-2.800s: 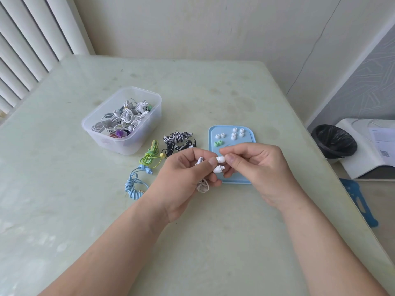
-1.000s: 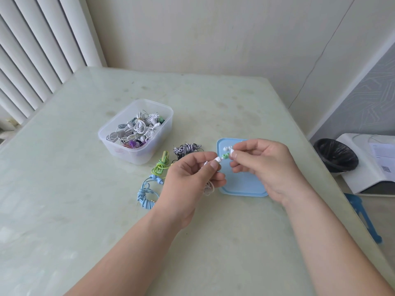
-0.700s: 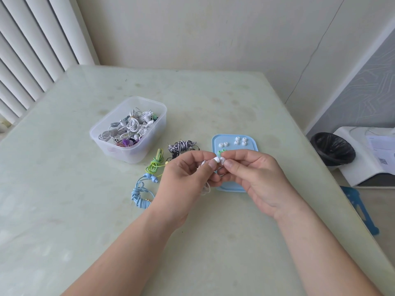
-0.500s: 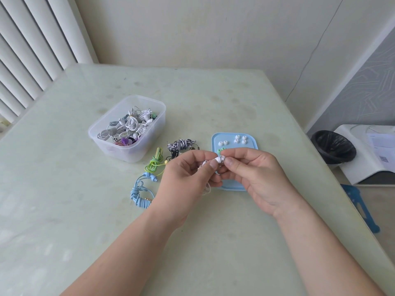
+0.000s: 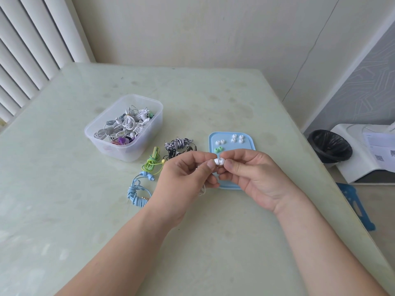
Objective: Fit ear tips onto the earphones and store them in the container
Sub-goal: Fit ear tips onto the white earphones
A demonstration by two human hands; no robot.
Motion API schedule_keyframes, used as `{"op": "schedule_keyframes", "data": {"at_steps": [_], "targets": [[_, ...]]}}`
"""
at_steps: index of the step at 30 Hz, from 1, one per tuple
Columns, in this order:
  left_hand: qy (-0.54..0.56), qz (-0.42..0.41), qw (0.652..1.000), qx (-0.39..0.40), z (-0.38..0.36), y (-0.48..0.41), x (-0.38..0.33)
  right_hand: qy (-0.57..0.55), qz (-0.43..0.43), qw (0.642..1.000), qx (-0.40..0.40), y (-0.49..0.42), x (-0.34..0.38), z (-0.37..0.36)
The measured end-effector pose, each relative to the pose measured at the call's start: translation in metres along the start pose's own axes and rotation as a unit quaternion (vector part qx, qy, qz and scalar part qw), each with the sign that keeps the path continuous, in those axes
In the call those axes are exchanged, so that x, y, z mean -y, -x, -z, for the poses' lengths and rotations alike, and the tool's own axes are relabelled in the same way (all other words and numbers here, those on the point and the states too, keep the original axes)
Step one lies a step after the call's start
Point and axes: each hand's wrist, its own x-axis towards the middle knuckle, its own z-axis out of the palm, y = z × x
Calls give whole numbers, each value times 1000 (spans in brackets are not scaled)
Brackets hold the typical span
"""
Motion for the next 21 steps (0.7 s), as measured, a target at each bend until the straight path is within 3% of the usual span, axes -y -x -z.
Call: {"op": "schedule_keyframes", "data": {"at_steps": [14,21], "targets": [[-3,-19,998,-51,-4,2,2,11,61,996,-63,-1,-10,-14],[5,-24,999,-46,-5,2,2,-5,47,996,-77,-1,-11,-15]]}}
